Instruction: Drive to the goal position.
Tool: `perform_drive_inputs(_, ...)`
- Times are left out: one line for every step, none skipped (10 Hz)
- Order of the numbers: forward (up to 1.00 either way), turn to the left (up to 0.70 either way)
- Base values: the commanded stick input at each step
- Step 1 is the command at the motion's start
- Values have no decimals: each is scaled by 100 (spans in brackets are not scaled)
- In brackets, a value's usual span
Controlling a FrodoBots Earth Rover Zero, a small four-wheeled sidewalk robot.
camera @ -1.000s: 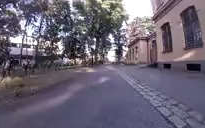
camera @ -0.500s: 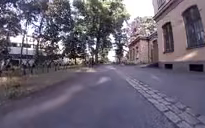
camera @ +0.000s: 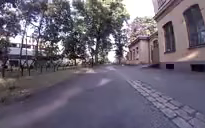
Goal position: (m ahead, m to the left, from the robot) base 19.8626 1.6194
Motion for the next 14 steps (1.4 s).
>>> perform_drive_inputs(45,0)
perform_drive_inputs(45,0)
perform_drive_inputs(45,0)
perform_drive_inputs(45,0)
perform_drive_inputs(45,0)
perform_drive_inputs(45,0)
perform_drive_inputs(45,0)
perform_drive_inputs(45,0)
perform_drive_inputs(45,0)
perform_drive_inputs(45,0)
perform_drive_inputs(45,0)
perform_drive_inputs(45,0)
perform_drive_inputs(45,0)
perform_drive_inputs(45,0)
